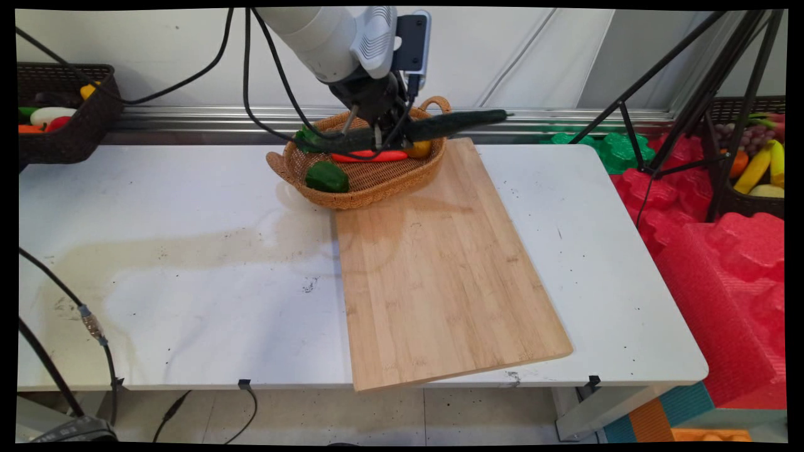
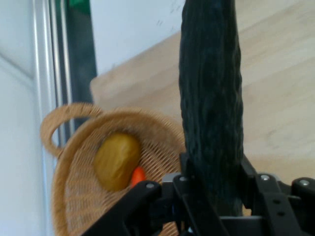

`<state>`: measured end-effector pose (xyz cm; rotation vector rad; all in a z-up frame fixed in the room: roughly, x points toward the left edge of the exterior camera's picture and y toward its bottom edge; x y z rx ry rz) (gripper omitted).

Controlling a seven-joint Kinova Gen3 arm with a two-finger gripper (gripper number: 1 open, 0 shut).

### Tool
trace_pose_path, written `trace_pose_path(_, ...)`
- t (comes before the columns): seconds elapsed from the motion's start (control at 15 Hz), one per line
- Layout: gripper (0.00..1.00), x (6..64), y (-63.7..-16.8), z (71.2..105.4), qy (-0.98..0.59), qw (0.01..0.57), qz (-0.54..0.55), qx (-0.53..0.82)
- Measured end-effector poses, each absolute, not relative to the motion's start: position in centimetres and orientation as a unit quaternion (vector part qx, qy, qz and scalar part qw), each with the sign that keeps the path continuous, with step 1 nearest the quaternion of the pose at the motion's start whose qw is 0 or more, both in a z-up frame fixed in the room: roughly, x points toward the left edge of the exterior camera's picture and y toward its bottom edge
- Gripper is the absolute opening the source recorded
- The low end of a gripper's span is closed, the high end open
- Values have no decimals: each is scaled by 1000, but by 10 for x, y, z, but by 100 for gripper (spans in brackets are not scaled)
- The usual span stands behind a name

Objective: Place the picked object on the cutting board

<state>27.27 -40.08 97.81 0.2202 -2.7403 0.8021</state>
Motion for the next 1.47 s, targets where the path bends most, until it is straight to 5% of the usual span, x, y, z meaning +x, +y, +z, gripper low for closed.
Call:
trace_pose_path(0.67,0,200,-350,953,-955,161,245,50)
trace_pose_path(1.47,0,154,-402,859,-964,137,223,49)
